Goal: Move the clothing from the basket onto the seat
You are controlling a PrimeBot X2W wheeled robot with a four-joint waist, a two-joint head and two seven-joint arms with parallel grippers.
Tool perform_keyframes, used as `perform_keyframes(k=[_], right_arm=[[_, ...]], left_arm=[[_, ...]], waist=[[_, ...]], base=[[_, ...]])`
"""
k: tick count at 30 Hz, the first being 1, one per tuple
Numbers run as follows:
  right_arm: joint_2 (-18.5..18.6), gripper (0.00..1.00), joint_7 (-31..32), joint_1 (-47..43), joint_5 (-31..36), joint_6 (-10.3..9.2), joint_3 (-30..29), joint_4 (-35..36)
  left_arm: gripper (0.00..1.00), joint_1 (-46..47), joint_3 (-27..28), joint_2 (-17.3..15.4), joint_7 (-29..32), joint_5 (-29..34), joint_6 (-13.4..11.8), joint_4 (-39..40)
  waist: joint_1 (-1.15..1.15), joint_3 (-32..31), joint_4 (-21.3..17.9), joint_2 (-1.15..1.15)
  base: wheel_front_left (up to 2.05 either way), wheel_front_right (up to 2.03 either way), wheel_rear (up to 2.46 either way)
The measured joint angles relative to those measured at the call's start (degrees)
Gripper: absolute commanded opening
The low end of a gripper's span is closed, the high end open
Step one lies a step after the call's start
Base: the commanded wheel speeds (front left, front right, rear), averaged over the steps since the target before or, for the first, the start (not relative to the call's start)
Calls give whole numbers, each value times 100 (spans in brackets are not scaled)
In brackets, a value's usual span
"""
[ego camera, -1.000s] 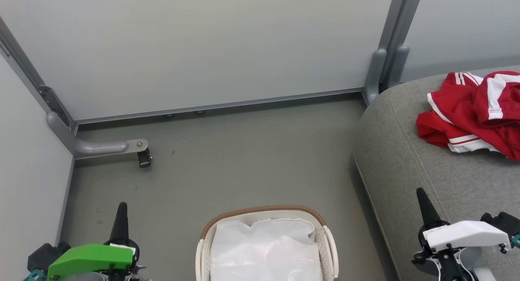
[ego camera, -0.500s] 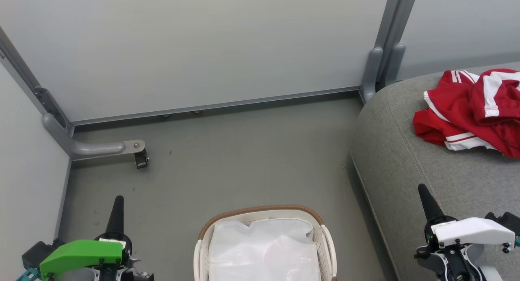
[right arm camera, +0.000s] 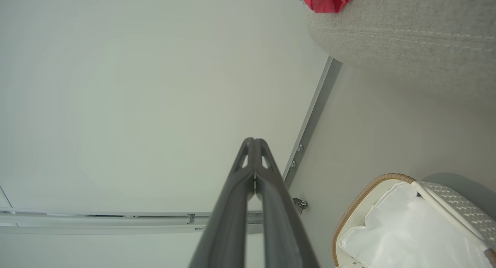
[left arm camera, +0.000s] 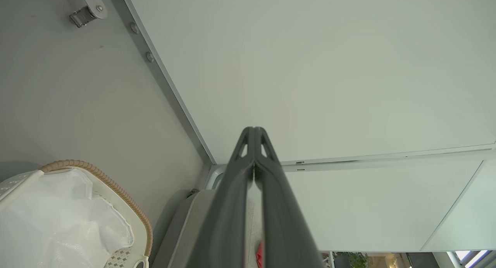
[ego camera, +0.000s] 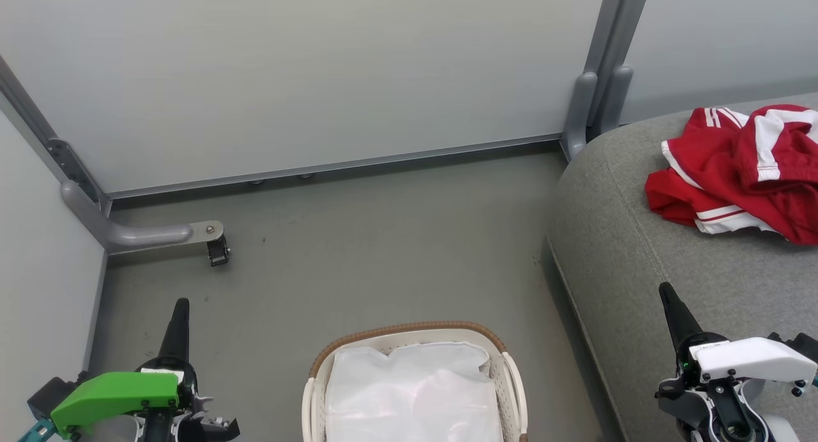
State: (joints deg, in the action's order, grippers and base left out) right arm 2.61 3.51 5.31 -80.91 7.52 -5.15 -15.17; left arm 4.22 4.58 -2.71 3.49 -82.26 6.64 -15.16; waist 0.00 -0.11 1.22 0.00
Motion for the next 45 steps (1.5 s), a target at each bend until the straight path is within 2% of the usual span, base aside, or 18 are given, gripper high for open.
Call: perform_keyframes(k=[29,45], right_arm=[[9,0,308,60,-1129,-3,-135,104],[9,0,309,62,-1139,-3,-138,108]], left_arm=[[0,171,196,-1,302,-1001,67,103],[0,172,198,-1,305,-1007,67,108]], waist=[[0,29,-122,0],[0,29,-122,0]], base=[[0,0,0],[0,0,0]])
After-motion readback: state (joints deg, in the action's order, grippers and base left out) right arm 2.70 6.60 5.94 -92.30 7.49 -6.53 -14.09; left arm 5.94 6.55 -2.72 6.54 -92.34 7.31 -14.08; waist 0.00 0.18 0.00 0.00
